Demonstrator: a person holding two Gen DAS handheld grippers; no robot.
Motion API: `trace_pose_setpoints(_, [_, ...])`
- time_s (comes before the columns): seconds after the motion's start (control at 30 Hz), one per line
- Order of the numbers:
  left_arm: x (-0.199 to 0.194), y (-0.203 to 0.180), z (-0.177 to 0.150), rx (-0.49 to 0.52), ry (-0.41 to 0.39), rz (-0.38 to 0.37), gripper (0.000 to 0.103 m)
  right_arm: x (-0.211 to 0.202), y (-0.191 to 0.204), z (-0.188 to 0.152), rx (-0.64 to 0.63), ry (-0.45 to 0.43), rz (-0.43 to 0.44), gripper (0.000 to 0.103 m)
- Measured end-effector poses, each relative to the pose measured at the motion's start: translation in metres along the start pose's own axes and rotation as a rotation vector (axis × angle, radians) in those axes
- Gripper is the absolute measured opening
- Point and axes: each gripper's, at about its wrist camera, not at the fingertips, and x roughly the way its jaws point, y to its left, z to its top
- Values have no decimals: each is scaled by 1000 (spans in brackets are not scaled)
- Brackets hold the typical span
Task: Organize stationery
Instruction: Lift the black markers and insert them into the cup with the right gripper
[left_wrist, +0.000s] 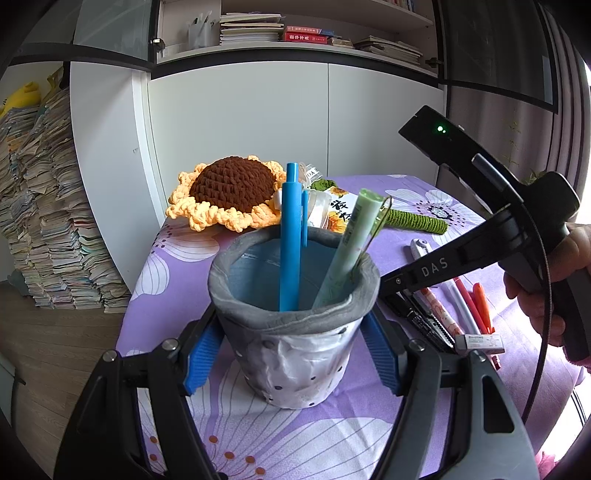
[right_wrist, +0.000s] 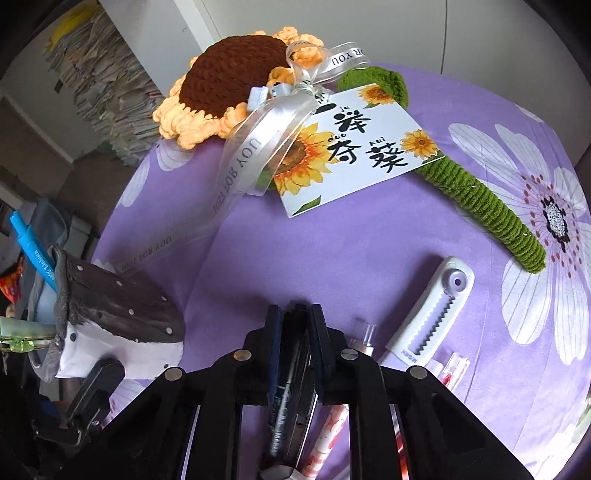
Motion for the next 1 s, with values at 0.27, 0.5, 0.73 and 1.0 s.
trace_pose_setpoints(0.27, [0, 0, 0, 0, 0, 0, 71, -51, 13, -12, -33, -115, 49, 11])
trace_pose_setpoints(0.5, [0, 0, 0, 0, 0, -1, 71, -122, 22, -26, -48, -294, 86, 11])
trace_pose_setpoints(0.73, [0, 0, 0, 0, 1, -1, 71, -183, 49, -33, -114, -477, 88, 11])
trace_pose_setpoints(1.0, [0, 0, 0, 0, 0, -1, 71, -219, 79, -24, -196, -586, 102, 11])
